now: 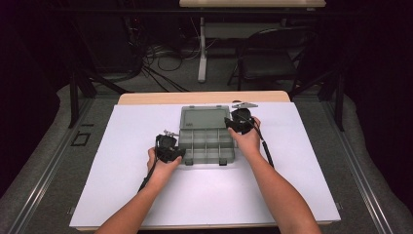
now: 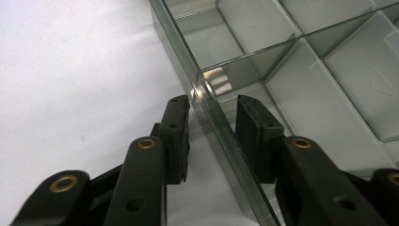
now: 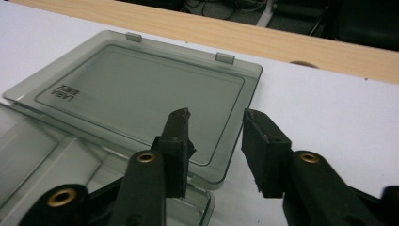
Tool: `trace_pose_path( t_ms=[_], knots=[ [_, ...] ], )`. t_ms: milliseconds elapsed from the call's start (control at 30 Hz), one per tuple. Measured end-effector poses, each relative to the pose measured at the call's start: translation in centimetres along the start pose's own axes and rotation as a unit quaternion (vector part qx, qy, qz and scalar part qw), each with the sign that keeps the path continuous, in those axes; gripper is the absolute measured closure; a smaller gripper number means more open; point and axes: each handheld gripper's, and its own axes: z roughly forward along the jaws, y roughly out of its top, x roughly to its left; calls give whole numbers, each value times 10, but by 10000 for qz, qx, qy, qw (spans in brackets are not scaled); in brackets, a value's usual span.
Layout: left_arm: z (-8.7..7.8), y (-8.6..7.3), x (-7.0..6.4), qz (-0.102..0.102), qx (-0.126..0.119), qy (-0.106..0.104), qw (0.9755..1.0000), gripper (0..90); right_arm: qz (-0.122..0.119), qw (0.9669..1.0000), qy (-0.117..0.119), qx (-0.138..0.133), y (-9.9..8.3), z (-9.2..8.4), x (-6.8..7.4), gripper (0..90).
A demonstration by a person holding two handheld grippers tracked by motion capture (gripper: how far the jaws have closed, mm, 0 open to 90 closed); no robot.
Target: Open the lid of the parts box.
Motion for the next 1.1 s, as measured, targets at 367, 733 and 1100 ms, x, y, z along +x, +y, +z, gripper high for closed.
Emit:
trace_pose_path(
  t_ms=[367,733,1100],
  knots=[
    [-30,1,5,-28,-596,-419,9973,451,-166,9990,373,-181,-7,-43,9,405],
    [-65,-7,10,268,-1030,-782,9912,200,-379,9965,565,-481,-29,-98,13,216],
    [-92,-31,16,368,-1243,-703,9891,113,-457,9955,470,-682,-65,-143,9,150]
  ],
)
